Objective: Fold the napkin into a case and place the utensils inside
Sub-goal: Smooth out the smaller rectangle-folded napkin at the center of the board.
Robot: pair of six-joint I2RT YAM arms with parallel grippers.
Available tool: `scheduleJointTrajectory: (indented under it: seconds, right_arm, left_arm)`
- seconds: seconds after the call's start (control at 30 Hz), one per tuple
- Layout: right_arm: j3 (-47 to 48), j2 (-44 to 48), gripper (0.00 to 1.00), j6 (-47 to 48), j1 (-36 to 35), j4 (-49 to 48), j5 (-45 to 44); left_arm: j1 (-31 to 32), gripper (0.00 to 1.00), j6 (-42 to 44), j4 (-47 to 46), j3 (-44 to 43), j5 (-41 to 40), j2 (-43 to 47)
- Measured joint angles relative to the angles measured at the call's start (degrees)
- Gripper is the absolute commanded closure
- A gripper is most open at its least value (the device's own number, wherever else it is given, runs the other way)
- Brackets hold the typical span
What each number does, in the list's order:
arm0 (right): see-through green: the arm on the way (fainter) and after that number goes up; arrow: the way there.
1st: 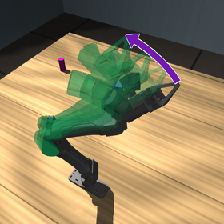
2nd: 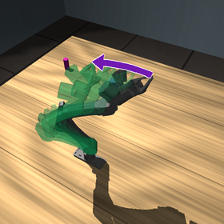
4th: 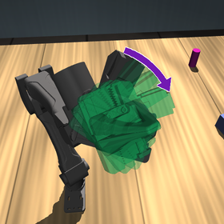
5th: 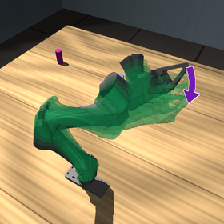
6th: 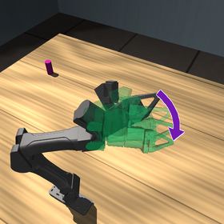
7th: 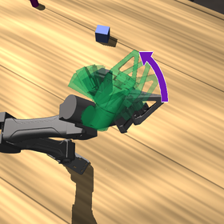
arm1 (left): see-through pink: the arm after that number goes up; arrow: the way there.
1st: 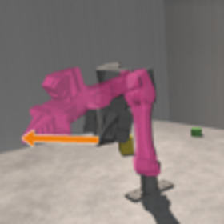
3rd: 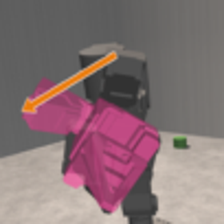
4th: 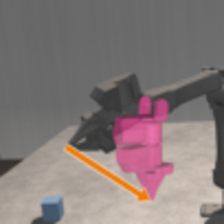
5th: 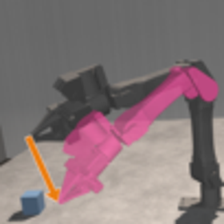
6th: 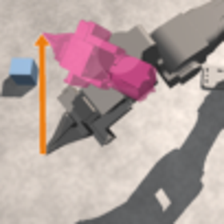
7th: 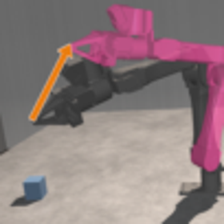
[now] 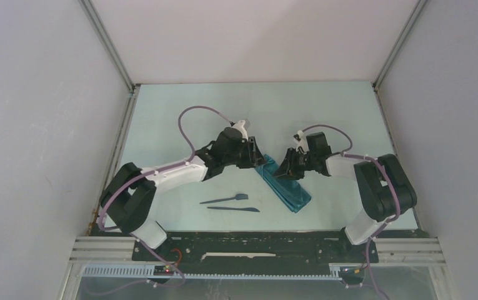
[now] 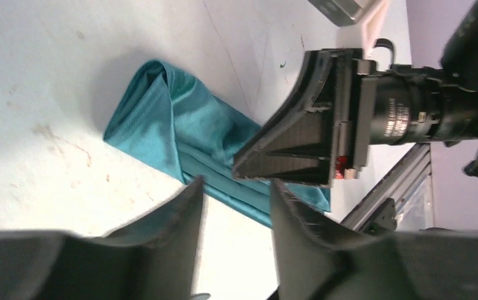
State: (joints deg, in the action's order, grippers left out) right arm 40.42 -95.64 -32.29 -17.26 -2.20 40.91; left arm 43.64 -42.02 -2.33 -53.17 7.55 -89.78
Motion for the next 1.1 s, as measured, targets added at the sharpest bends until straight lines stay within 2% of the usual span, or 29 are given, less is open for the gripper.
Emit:
scheduleJointTrajectory:
  seconds: [0.1, 0.17, 0.2, 0.43, 0.57, 0.67, 0.77, 0.9, 1.0, 1.1]
  right_arm:
    - [0.0, 2.23, 0.65, 0.85, -0.13, 1.42, -1.01]
    - [0.0, 2.51, 0.66, 1.22, -0.39, 1.66, -1.7]
    - [-0.39, 2.49, 0.66, 1.4, -1.11, 2.01, -2.89]
    - [-3.28, 4.11, 0.64, 0.83, -7.61, 1.53, -8.28]
    - [-3.65, 10.56, 0.41, 1.31, -9.86, 7.78, -12.46]
    - [-2.62, 17.55, 0.31, 3.76, -11.74, 15.67, -18.45]
    - [2.05, 20.59, 0.27, 7.13, -14.71, 23.78, -25.22]
    - [9.07, 20.68, 0.21, 10.91, -19.56, 30.82, -33.18]
    - [13.84, 18.58, 0.23, 13.33, -24.33, 35.93, -40.22]
    - [17.86, 14.36, 0.26, 15.56, -27.08, 39.28, -44.7]
  left_arm:
    - [-1.64, 0.73, -1.57, -1.49, -0.68, 3.34, -1.79]
    - [-2.47, 0.78, -2.36, -3.08, -2.36, 5.73, -5.99]
    - [-2.69, 0.79, -3.19, -4.42, -4.22, 7.63, -11.65]
    - [-3.72, 0.81, -4.52, -6.32, -7.41, 9.4, -22.49]
    - [-4.59, 0.81, -3.96, -6.19, -8.98, 9.55, -23.5]
    - [-4.81, 0.81, -3.48, -6.19, -8.98, 9.77, -23.58]
    - [-4.81, 0.77, -2.71, -6.21, -8.98, 10.14, -23.56]
    - [-5.29, 0.65, -2.58, -5.68, -8.92, 12.7, -22.88]
    - [-6.45, 0.58, -4.22, -6.08, -7.34, 16.04, -20.17]
    - [-8.09, 0.54, -6.25, -6.12, -3.93, 18.18, -13.66]
